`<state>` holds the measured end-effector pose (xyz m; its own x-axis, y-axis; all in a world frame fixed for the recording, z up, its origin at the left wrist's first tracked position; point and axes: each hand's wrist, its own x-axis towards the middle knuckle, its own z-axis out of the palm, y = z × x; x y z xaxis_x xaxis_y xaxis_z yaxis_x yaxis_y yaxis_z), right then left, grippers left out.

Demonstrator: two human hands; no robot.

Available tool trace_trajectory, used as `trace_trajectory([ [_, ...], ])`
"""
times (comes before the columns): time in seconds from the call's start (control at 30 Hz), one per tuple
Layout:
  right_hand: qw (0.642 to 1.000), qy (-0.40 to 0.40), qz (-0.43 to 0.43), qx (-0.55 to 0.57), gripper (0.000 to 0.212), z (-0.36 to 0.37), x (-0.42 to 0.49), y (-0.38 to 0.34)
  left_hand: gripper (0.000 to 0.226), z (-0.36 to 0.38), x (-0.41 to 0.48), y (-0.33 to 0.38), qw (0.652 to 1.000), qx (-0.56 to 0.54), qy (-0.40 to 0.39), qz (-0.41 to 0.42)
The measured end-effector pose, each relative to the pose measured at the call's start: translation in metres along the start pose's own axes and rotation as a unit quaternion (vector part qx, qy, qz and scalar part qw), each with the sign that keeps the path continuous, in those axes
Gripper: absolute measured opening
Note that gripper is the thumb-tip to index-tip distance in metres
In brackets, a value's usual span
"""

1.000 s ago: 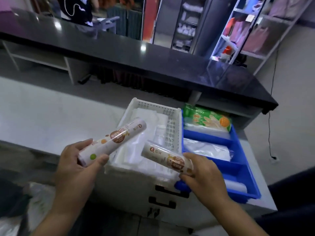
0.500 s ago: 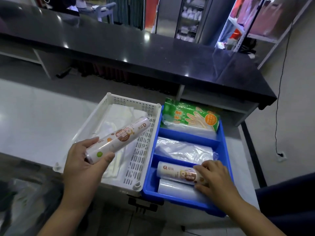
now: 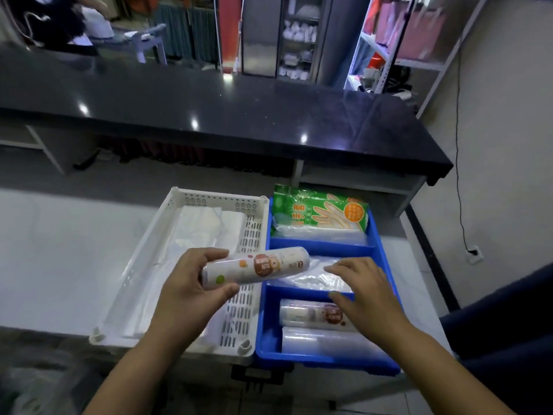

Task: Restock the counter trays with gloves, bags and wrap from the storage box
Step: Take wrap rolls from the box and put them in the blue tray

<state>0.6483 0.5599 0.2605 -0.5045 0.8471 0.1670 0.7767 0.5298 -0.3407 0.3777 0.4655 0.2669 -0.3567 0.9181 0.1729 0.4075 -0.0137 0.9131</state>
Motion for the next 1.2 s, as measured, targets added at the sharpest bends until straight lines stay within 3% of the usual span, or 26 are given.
trace_trajectory([
  [0.1,0.998,0.027,-0.061,-0.007,0.053,-0.004,0.029,-0.028,0.053,0.002,0.013,0.013,0.998,0.014,-0.053,0.028],
  [0.2,0.995,-0.01,-0.092,-0.021,0.067,0.0,0.047,-0.046,0.052,0.002,0.022,0.022,0.994,-0.026,-0.097,0.03],
  [0.27,0.996,-0.009,-0.092,-0.012,0.062,0.001,0.051,-0.049,0.053,0.003,0.027,0.023,0.991,-0.052,-0.122,0.028],
  [0.43,0.998,0.01,-0.03,-0.046,0.055,-0.007,0.042,-0.026,0.076,0.022,0.036,0.008,0.988,-0.046,-0.147,-0.032],
  [0.53,0.997,0.026,0.031,-0.072,0.057,-0.011,0.022,0.001,0.055,0.035,0.026,-0.006,0.98,0.061,-0.189,-0.014],
  [0.6,0.995,0.038,0.063,-0.068,0.058,-0.013,0.007,0.02,0.033,0.046,0.018,-0.009,0.944,0.198,-0.254,0.077],
  [0.7,0.993,0.045,0.095,-0.053,0.056,-0.014,-0.011,0.043,0.024,0.072,0.008,-0.009,0.825,0.418,-0.312,0.216],
  [0.77,0.993,0.046,0.092,-0.053,0.057,-0.011,-0.017,0.054,0.025,0.087,0.003,-0.009,0.772,0.5,-0.327,0.218],
  [0.87,0.994,0.046,0.054,-0.081,0.059,-0.007,-0.021,0.069,0.024,0.099,-0.007,-0.013,0.737,0.557,-0.329,0.193],
  [0.93,0.993,0.049,0.023,-0.102,0.06,-0.006,-0.019,0.078,0.022,0.104,-0.013,-0.016,0.735,0.572,-0.32,0.177],
  [1.0,0.993,0.056,0.005,-0.107,0.06,-0.003,-0.018,0.085,0.025,0.108,-0.018,-0.017,0.754,0.565,-0.302,0.143],
  [1.1,0.99,0.081,-0.017,-0.115,0.06,0.0,-0.018,0.09,0.022,0.115,-0.027,-0.016,0.802,0.532,-0.249,0.106],
  [1.2,0.988,0.1,-0.028,-0.114,0.06,0.0,-0.017,0.093,0.028,0.121,-0.039,-0.008,0.877,0.451,-0.16,0.05],
])
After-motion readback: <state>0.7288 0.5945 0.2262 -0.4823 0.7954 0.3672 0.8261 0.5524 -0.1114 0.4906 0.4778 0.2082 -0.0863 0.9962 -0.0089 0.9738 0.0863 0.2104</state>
